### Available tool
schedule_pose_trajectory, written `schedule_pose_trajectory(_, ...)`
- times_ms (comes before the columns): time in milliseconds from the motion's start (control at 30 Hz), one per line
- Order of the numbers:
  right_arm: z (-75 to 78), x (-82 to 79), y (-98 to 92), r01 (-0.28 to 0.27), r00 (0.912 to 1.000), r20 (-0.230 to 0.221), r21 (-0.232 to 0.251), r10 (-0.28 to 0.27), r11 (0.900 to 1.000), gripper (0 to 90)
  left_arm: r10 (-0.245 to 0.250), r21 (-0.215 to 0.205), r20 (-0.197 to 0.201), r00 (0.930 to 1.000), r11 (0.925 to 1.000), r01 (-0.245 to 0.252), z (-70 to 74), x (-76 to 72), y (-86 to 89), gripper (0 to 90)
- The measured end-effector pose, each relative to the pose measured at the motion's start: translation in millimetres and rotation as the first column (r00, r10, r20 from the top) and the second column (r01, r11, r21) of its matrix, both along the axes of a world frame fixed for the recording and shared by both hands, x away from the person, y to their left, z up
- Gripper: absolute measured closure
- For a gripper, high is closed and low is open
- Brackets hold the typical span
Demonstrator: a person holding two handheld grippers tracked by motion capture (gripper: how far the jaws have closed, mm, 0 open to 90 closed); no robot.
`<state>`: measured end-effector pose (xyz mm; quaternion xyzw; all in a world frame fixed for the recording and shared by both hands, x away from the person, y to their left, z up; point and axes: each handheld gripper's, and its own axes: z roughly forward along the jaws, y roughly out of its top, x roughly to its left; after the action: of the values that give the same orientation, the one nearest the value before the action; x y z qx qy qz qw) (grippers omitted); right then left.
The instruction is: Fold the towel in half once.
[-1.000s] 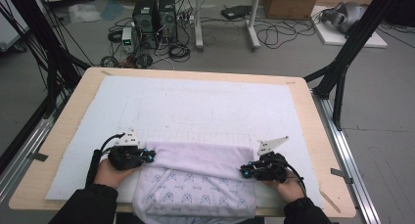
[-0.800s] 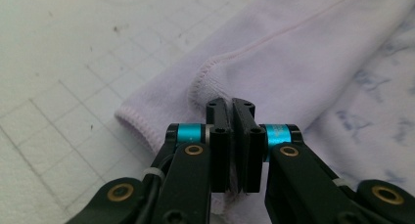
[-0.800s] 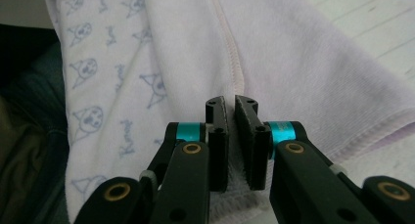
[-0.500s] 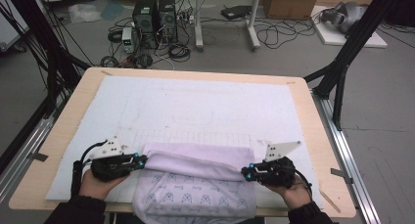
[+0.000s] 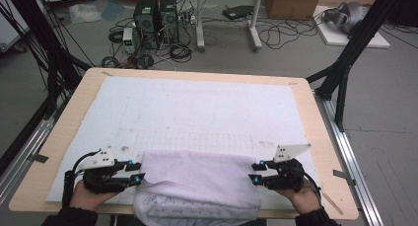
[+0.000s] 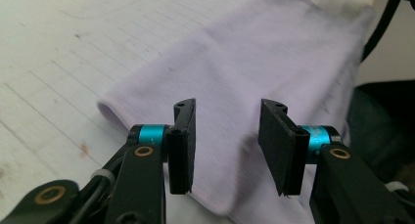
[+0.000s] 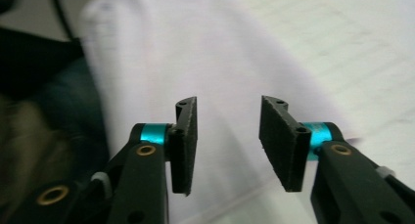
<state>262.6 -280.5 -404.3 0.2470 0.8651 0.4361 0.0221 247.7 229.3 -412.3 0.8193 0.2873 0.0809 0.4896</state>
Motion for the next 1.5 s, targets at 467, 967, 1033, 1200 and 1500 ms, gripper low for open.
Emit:
schedule_pose_trajectory(467,-35.2,50.7,-3.0,0.130,0.9915,0.002,-0.067,-0.130,0.989,44.2,0.179,0.150,-0.067,0.9815,0.9744,-0.168,-33.2,59.1,-16.0,48.0)
schedule_pose_trajectory(967,-33.4,45.1,3.0,0.024,0.9997,0.007,-0.083,-0.023,0.996,85.3,0.154,0.139,-0.031,0.9875,0.9791,-0.149,-29.6,51.2,-16.3,86.0)
schedule_pose_trajectory(1033,-30.5,46.9,1.7,0.028,0.9996,0.008,-0.084,-0.028,0.996,85.6,0.170,0.144,-0.008,0.9855,0.9755,-0.167,-25.1,51.2,-16.5,86.2)
schedule_pose_trajectory(1200,-28.1,62.8,2.8,0.058,0.9983,0.002,-0.086,-0.058,0.995,85.7,0.207,0.153,0.030,0.9778,0.9657,-0.210,-18.3,61.3,-22.3,86.4)
schedule_pose_trajectory(1500,-26.4,108.2,3.5,0.122,0.9917,-0.027,-0.109,-0.126,0.986,86.1,0.269,0.172,0.030,0.9627,0.9474,-0.270,-17.3,102.0,-26.0,86.6)
